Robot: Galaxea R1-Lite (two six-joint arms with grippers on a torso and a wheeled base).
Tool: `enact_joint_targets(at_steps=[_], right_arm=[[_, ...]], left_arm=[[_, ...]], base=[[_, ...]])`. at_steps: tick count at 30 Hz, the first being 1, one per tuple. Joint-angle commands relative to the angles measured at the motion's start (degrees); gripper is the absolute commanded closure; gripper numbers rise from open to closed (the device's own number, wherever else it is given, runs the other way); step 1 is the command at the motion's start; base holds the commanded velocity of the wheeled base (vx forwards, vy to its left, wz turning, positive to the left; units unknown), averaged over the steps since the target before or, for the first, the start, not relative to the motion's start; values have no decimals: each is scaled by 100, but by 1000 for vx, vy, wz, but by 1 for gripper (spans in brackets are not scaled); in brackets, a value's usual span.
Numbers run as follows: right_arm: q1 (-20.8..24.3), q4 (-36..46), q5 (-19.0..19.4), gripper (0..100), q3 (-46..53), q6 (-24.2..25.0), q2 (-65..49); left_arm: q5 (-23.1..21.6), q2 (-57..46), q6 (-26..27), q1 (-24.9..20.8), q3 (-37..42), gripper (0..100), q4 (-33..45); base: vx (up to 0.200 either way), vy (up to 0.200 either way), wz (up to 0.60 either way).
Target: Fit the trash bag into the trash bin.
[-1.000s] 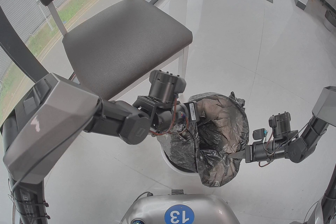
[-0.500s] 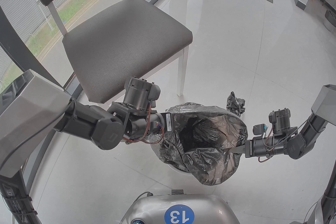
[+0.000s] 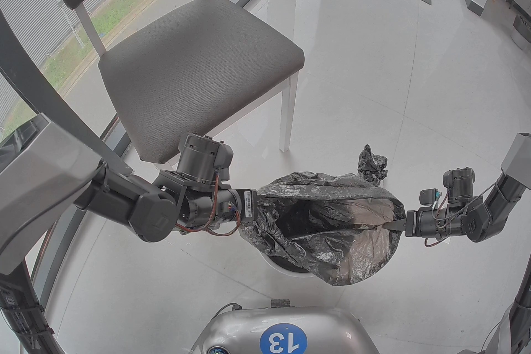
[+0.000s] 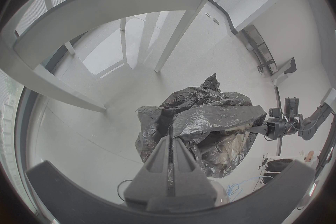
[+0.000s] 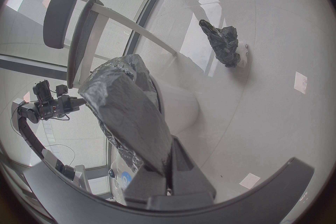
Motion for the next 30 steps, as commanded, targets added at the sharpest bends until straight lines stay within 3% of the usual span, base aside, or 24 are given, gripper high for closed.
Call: enact_joint_targets(at_steps=[1, 15, 30], right_arm=[[-57, -2, 3, 100, -24, -6, -21], [294, -11, 3, 100, 37, -243, 172], [1103, -2, -15, 100, 20, -225, 154]], left_arm=[[-40, -81, 100, 166, 74, 100, 8], [-49, -266, 205, 86, 804, 100, -370], [-40, -574, 170, -309, 865, 100, -370]], base=[[0, 0, 0], [0, 0, 0], [0, 0, 0]])
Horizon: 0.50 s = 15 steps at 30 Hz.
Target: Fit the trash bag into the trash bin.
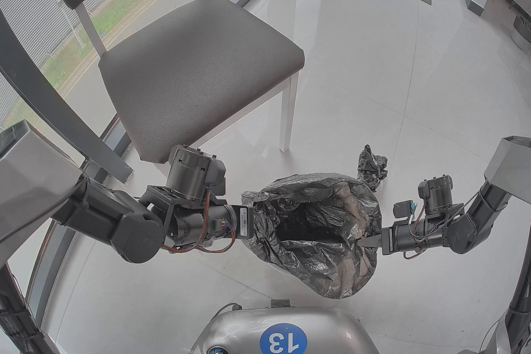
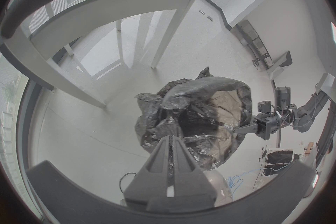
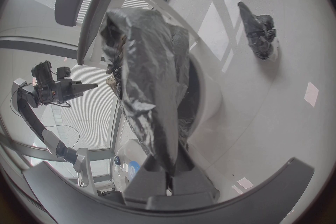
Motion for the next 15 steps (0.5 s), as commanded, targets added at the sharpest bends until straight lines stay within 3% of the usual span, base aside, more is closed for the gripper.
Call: enact_joint_targets(at_steps=[1, 9, 10, 15], right_arm=[[172, 1, -15, 100, -18, 4, 22], [-101, 10, -15, 100, -1, -23, 13], [-153, 10, -6, 0, -1, -23, -5], [-241, 63, -15, 0, 79, -23, -128]], left_arm=[[0, -91, -17, -134, -26, 100, -3], [0, -196, -25, -151, 36, 100, 5], [-8, -231, -25, -151, 9, 100, 5], [-17, -249, -25, -230, 18, 100, -12]], base=[[0, 0, 0], [0, 0, 0], [0, 0, 0], [0, 0, 0]])
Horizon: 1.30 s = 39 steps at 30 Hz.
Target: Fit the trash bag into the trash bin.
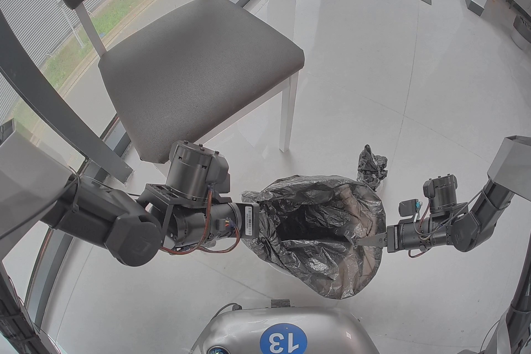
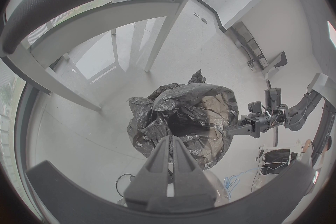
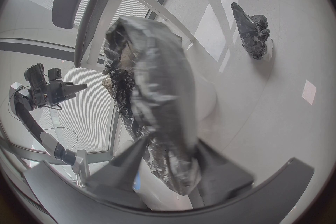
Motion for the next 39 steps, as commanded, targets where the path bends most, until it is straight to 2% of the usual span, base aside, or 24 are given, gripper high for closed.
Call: enact_joint_targets(at_steps=[1, 7, 12, 16, 20, 22, 23, 25, 28, 31, 33, 34, 35, 39], right_arm=[[-82, 59, 3, 0, 62, 3, -167], [-232, 674, -6, 0, 71, -23, -756], [-390, 1043, -6, 0, 88, -111, -1459], [-390, 1316, -6, 0, 202, -129, -1969], [-381, 1342, -6, 0, 396, -129, -2259], [-372, 1342, -6, 0, 492, -129, -2382], [-372, 1342, -6, 0, 492, -129, -2382], [-372, 1342, -6, 0, 580, -137, -2453], [-346, 1342, -6, 0, 686, -146, -2479], [-319, 1342, -6, 0, 809, -137, -2523], [-319, 1342, -6, 0, 826, -137, -2549], [-319, 1342, -6, 0, 888, -137, -2628], [-319, 1342, -6, 0, 897, -137, -2655], [-319, 1342, -6, 0, 941, -120, -2778]], left_arm=[[-4, -52, -7, -54, 17, 100, -3], [14, -131, 2, -239, 140, 100, 5], [75, -219, 54, -572, 360, 100, -3], [462, -544, 54, -669, 369, 100, 269], [638, -922, -16, -687, -123, 100, 1526], [664, -1027, -262, -696, -783, 100, 2844], [664, -1027, -262, -696, -783, 100, 2844], [603, -913, -851, -704, -1846, 100, 4277], [401, -632, -1238, -713, -2549, 100, 5068], [286, -632, -1739, -906, -2663, 100, 5094], [278, -641, -1862, -968, -2646, 100, 5068], [295, -729, -2372, -1188, -2514, 100, 4831], [321, -755, -2530, -1276, -2461, 100, 4672], [321, -816, -2802, -1390, -2417, 100, 4075]], base=[[0, 0, 0], [0, 0, 0], [0, 0, 0], [0, 0, 0], [0, 0, 0], [0, 0, 0], [0, 0, 0], [0, 0, 0], [0, 0, 0], [0, 0, 0], [0, 0, 0], [0, 0, 0], [0, 0, 0], [0, 0, 0]])
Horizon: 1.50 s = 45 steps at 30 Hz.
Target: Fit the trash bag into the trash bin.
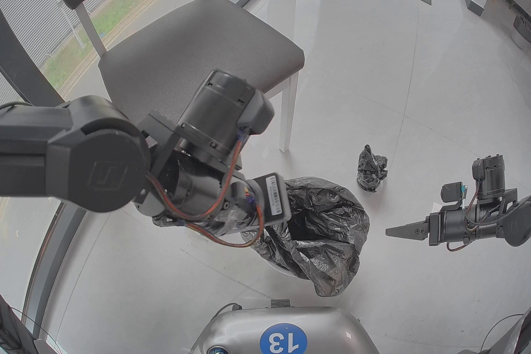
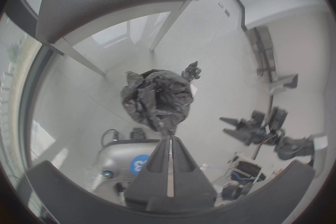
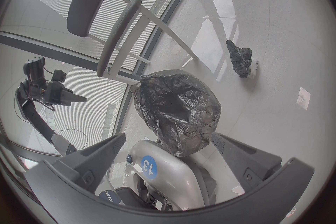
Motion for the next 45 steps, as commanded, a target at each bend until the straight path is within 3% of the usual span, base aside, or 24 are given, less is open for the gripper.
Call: enact_joint_targets(at_steps=[1, 3, 5, 8, 10, 15, 19, 24, 25, 34, 45], right_arm=[[20, -4, 3, 0, 205, 12, -368], [20, 5, 12, 0, 231, 21, -430], [20, -4, 12, 0, 257, 21, -447], [28, -4, 12, 0, 257, 12, -438], [28, -12, 12, 0, 249, -6, -456], [28, -4, 12, 0, 266, -15, -772], [28, -4, 12, 0, 284, -41, -1018], [20, -4, 12, 0, 354, -182, -1431], [20, -4, 12, 0, 398, -182, -1537], [46, -4, 12, 0, 750, -349, -2381], [55, -4, 12, 0, 1048, -507, -2987]], left_arm=[[-67, -14, -552, -329, 77, 100, -616], [-41, 127, -930, -338, -11, 100, -854], [-32, 206, -1159, -365, -125, 100, -607], [-252, 21, -913, -496, -55, 100, 518], [-445, 30, -368, -804, 33, 100, 992], [-366, 382, 740, -989, 341, 100, 280], [-111, 707, 749, -962, 376, 100, -449], [-146, 892, 766, -936, 314, 100, -590], [-164, 909, 766, -945, 297, 0, -651], [-164, 1393, 1206, -945, 174, 0, -1091], [241, 2175, 1452, -760, -864, 0, -1091]], base=[[0, 0, 0], [0, 0, 0], [0, 0, 0], [0, 0, 0], [0, 0, 0], [0, 0, 0], [0, 0, 0], [0, 0, 0], [0, 0, 0], [0, 0, 0], [0, 0, 0]])
